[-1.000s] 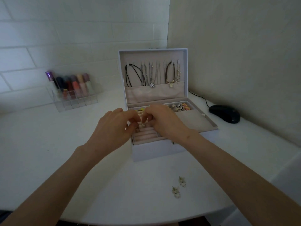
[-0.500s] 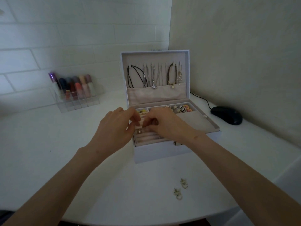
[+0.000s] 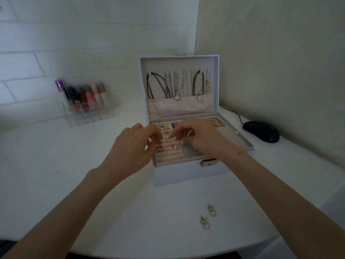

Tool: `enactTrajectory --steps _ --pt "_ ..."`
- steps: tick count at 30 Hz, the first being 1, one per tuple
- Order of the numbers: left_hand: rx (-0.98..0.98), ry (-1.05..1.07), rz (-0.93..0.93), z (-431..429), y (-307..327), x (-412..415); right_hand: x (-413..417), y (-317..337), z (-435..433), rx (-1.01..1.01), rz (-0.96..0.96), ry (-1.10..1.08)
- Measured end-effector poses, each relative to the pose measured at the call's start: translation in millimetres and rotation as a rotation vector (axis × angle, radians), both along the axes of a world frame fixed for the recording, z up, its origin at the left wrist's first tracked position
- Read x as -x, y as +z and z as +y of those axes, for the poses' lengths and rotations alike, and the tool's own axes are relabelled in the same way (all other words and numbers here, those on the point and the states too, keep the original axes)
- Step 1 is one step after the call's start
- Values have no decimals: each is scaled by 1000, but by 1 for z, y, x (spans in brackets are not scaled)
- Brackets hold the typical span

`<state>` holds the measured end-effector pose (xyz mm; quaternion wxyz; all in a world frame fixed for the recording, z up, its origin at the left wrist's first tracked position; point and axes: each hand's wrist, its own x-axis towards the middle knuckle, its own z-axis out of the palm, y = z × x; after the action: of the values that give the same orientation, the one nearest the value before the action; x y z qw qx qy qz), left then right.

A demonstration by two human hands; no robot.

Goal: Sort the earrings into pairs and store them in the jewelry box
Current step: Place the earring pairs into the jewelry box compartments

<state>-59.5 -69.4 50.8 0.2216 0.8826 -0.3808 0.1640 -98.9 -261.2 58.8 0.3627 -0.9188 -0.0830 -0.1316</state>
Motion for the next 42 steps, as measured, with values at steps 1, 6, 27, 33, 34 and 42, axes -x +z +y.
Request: enactTrajectory --steps 1,6,27,33,34,42 --pt "-3 1 -2 0 0 0 1 0 -1 -6 0 -15" --pt "-19 12 -49 -1 -2 0 0 -2 2 34 50 -32" --pt "29 -168 -170 -12 -10 -5 3 5 7 210 7 -57" --pt "39 -154 -71 -11 -14 -7 3 1 9 263 -49 -48" --pt "48 -152 -56 -11 -14 -8 2 0 9 235 -47 -60" --pt "67 -135 -80 -12 -13 -7 1 -6 16 128 71 -197"
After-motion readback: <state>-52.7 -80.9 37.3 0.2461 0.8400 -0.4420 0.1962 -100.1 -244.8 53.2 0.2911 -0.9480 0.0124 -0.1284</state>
